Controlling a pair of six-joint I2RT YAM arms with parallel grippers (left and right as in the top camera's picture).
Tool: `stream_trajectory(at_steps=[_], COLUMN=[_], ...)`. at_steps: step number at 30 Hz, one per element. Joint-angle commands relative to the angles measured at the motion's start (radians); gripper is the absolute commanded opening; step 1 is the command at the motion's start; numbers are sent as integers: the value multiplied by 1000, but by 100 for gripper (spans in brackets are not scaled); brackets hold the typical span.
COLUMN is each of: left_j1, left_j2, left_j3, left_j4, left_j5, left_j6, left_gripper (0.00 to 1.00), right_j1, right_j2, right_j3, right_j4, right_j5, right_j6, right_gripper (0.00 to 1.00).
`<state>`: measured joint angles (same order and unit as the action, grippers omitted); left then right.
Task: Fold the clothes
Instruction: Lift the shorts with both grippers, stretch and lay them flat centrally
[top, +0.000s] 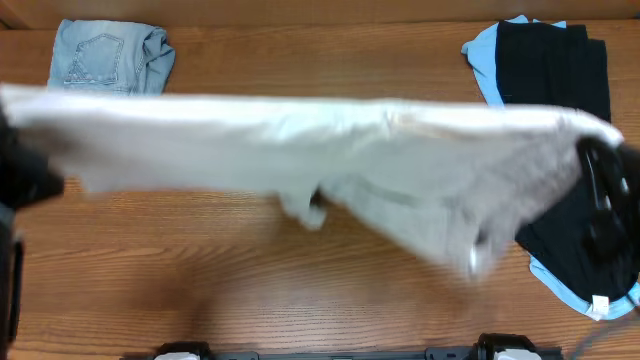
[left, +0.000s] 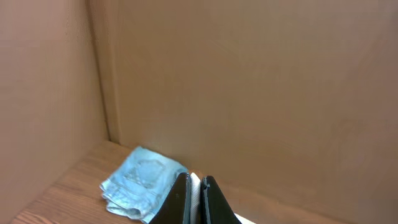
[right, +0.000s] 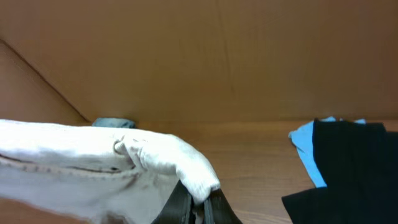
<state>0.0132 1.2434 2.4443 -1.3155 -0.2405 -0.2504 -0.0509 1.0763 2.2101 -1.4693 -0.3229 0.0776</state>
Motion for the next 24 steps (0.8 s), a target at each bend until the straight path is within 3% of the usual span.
stream_trajectory(at_steps=[1,8,17,24], left_j1=[6,6,6,3], left_j2=[-3,115,459,802], left_j3=[7,-8,-8,-8], left_j4=[-11,-73,-113,22], left_j5=[-116,-130,-111,-23], left_j6=[27,26,7,8], left_gripper=[4,4,4,4], right_j1=[-12,-12,-10,-10], right_j2=[-1,100,384,679], right_j3=[16,-81,-245,-327], right_j4=[1,11,118,337], right_j5=[41,40,40,40], right_j6=[-3,-3,-4,-6], right_gripper=[4,4,4,4])
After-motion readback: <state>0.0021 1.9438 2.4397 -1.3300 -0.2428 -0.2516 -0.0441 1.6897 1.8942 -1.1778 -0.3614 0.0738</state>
